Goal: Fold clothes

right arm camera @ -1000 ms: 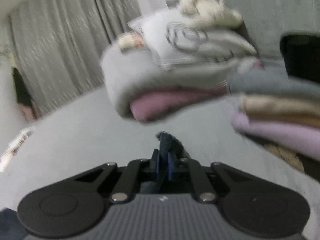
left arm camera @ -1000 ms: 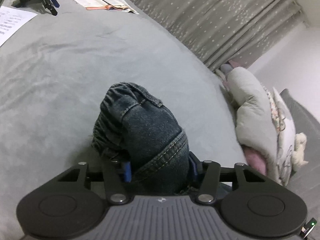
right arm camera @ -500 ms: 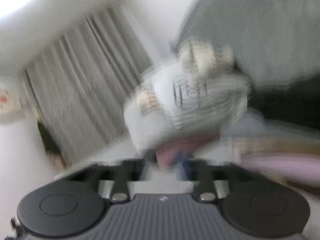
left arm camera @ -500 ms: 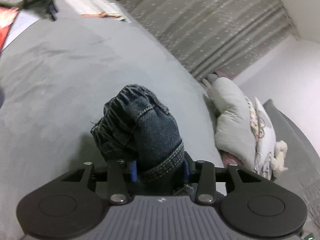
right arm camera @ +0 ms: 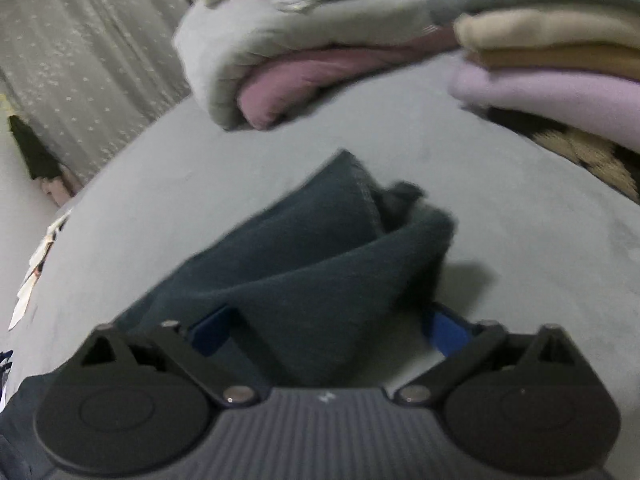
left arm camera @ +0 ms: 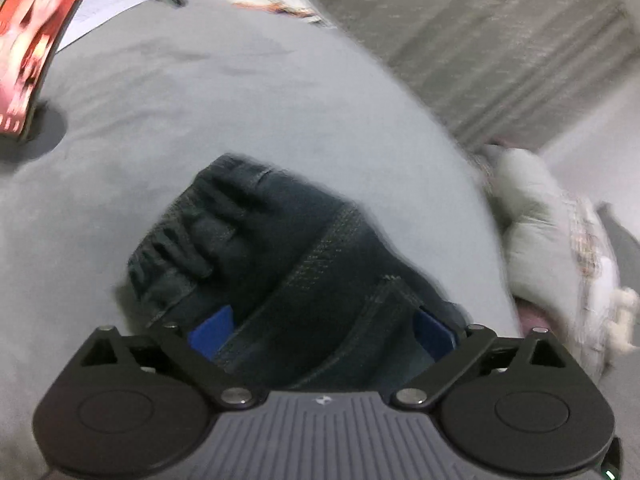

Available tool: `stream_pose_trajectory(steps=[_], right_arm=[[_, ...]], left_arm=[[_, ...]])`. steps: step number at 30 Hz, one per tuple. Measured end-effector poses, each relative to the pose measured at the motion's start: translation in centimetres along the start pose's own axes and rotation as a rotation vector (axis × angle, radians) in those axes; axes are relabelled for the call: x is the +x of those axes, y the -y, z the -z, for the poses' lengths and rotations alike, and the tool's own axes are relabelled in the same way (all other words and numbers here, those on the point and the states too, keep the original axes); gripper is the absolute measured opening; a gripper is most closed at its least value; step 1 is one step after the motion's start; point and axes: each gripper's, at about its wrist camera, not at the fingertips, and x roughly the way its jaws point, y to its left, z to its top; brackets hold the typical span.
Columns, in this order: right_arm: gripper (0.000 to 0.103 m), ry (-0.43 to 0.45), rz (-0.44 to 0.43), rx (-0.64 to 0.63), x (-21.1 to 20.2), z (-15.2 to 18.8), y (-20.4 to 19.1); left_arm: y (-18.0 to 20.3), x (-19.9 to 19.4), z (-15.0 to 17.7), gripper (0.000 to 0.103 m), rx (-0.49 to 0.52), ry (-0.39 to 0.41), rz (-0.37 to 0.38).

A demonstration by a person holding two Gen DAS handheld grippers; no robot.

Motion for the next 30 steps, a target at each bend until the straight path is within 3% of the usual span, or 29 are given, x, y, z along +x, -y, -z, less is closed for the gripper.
stream_pose_trajectory(steps=[1,2,3,6,9,12,15,20,22,25,27,30], right_arm=[[0.023,0.012,-0.008,0.003,-0.2,-0.1,-0.2],[0.012,0.038,-0.002,-0.008,-0.7,-0.3,-0.5],[0.011,0.065,-0.004,-0.019,-1.3,-0.4,-0.9],[0.007,0.17,-0.07,-0.031,-4.9,-1.0,-2.4],[0.007,0.271,-0.187,-0.013,-9.5,-1.4,-3.0],[0.006,0.365,-0.31,0.017,-14.6,-2.0,-3.0],[0.006,0.432,-0.392,0.026,-19.1,-2.5,-2.3],[0.007,0.456,-0.475,0.01,-24.1,-2.5,-0.8],[0.007,0.426,-0.421,0.008,-23.7,-2.5,-0.2],[0.01,0.361,-0.289,0.013,-21.9,-2.6,0.9],[0.011,0.316,-0.202,0.016,-20.7,-2.6,1.6],[0.013,0.265,-0.122,0.052,-18.9,-2.5,3.6]], left_arm=[[0.3,0.2,0.2,0.088,0.043,0.012,0.0],[0.6,0.2,0.1,0.062,0.077,0.019,-0.016],[0.5,0.0,-0.1,0.041,0.074,0.016,-0.014],[0.0,-1.0,-0.3,0.021,0.028,0.016,0.045],[-0.5,-2.8,0.0,0.015,-0.049,-0.009,0.122],[0.0,-5.7,0.8,0.013,-0.097,-0.045,0.18],[0.8,-10.3,0.5,0.012,-0.082,0.008,0.216],[1.2,-14.8,0.3,0.012,-0.015,0.028,0.26],[0.8,-14.1,0.6,0.016,0.032,0.003,0.21],[-0.4,-12.1,1.9,0.034,0.013,-0.076,0.105],[-0.5,-11.3,2.6,0.052,0.05,-0.072,0.038],[-0.9,-10.8,2.6,0.061,0.092,-0.046,-0.031]])
